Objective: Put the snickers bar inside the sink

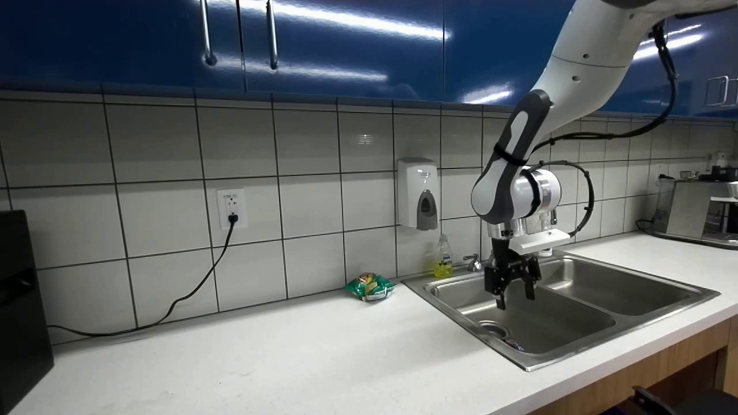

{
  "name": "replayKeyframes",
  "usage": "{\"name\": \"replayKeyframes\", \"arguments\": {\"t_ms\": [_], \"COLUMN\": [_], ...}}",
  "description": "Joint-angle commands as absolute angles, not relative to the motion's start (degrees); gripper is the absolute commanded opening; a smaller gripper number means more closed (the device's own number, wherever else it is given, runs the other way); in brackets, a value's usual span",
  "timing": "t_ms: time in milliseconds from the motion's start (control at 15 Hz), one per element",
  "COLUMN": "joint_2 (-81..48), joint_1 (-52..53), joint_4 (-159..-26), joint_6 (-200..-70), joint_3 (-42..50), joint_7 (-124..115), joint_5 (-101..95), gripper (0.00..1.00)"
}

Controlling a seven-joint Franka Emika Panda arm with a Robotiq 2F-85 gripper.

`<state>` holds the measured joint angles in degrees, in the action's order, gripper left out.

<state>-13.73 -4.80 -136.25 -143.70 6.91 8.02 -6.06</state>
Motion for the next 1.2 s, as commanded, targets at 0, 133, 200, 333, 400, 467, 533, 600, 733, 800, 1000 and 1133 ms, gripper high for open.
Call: {"name": "replayKeyframes", "arguments": {"t_ms": [0, 133, 200, 333, 400, 467, 533, 600, 733, 800, 1000, 1133], "joint_2": [-4.8, -1.5, 0.1, 2.9, 4.4, 5.7, 7.0, 8.2, 10.5, 5.8, 8.2, 8.4], "joint_1": [-4.0, -3.7, -3.5, -3.4, -3.4, -3.5, -3.6, -3.6, -3.7, -3.7, -3.7, -3.7], "joint_4": [-144.4, -147.5, -148.9, -151.4, -152.6, -153.6, -154.6, -155.4, -156.8, -154.2, -155.6, -155.8], "joint_6": [-140.2, -138.7, -137.9, -136.6, -135.6, -134.7, -133.9, -132.9, -130.5, -133.3, -131.7, -131.7], "joint_3": [6.2, 5.7, 5.6, 5.3, 5.1, 5.0, 4.9, 4.8, 4.7, 5.1, 5.0, 5.0], "joint_7": [7.4, 7.3, 7.4, 7.1, 7.1, 7.2, 7.0, 6.9, 7.2, 8.1, 8.1, 8.1], "joint_5": [-8.7, -9.0, -9.1, -9.4, -9.6, -9.6, -10.1, -10.4, -11.1, -9.3, -9.6, -9.6], "gripper": [1.00, 1.00, 1.00, 1.00, 1.00, 1.00, 1.00, 1.00, 1.00, 1.00, 1.00, 1.00]}}
